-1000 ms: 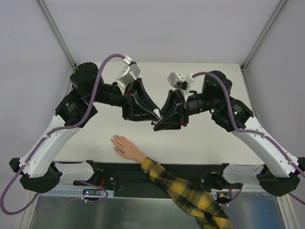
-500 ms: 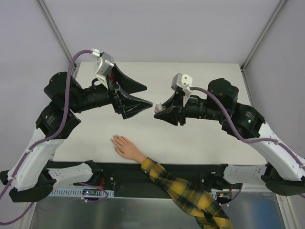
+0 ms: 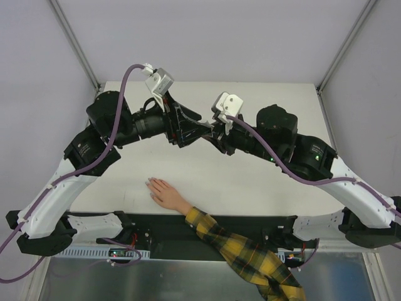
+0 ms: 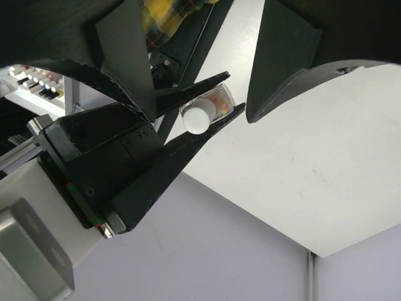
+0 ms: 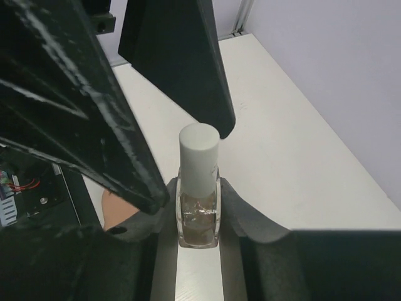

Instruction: Paint the nails

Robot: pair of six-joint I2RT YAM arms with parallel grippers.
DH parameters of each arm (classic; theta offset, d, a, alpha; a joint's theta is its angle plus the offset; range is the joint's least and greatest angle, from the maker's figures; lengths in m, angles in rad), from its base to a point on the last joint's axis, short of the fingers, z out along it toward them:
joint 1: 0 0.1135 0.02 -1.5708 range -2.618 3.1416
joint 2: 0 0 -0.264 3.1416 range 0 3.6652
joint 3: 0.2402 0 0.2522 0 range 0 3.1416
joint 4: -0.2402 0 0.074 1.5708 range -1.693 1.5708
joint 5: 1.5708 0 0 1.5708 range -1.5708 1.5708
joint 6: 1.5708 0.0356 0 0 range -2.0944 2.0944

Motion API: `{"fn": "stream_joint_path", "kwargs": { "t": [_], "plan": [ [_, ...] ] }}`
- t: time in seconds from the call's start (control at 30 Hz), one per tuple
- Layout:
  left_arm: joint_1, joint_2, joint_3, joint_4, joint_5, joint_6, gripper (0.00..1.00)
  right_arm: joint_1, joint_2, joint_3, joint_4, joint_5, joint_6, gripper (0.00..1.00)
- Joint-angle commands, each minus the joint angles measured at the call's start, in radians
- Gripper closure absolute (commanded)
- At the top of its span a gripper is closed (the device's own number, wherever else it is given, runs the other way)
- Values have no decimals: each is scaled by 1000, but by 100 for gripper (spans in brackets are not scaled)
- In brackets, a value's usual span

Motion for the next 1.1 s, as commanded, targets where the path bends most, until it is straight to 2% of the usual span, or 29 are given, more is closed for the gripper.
{"fn": "stream_joint_path", "kwargs": {
  "t": [0.0,0.07,0.13,0.17,0.23,0.3,0.33,0.4,0.43,0.47,0.57,0.7,0.77,0.87,0.9,0.93,1.0,1.07],
  "plan": [
    [-30,22,48,-29,-90,69,51,20,5,66,10,70,-26,100],
    [-33,31,59,-53,-101,83,58,25,7,69,4,47,-26,100],
    [-33,39,64,-68,-90,98,70,25,4,69,-1,28,-23,100],
    [-35,40,65,-73,-81,103,73,26,2,69,-10,-11,-26,100],
    [-33,45,70,-82,-42,120,90,22,1,69,-22,-83,-43,100],
    [-33,43,71,-102,15,158,100,8,-12,60,-33,-249,-48,100],
    [-33,34,70,-110,110,175,100,-23,-13,60,-44,-321,-46,100],
    [-33,30,76,-144,259,248,100,-81,-18,60,-76,-598,-26,100],
    [-32,16,67,-151,364,278,100,-151,-21,51,-73,-713,4,100],
    [-32,4,56,-157,512,301,100,-179,-24,43,-65,-918,21,100],
    [-32,-29,34,-157,710,333,100,-232,-42,-19,39,-1151,114,100],
    [-32,-29,59,-151,721,347,100,-232,-62,-90,172,-1219,204,100],
    [-32,-26,71,-151,715,347,100,-236,-61,-96,183,-1211,211,100],
    [-32,-32,88,-153,620,345,100,-248,-67,-93,168,-1141,211,100],
    [-32,-38,88,-153,517,309,77,-251,-68,-84,150,-1103,187,100],
    [-32,-50,90,-153,465,295,62,-252,-70,-61,93,-1014,166,100],
    [-33,-69,93,-153,331,251,37,-252,-70,-46,53,-939,135,100],
    [-32,-76,100,-153,278,226,27,-247,-76,-37,21,-817,126,100]
  ]
}}
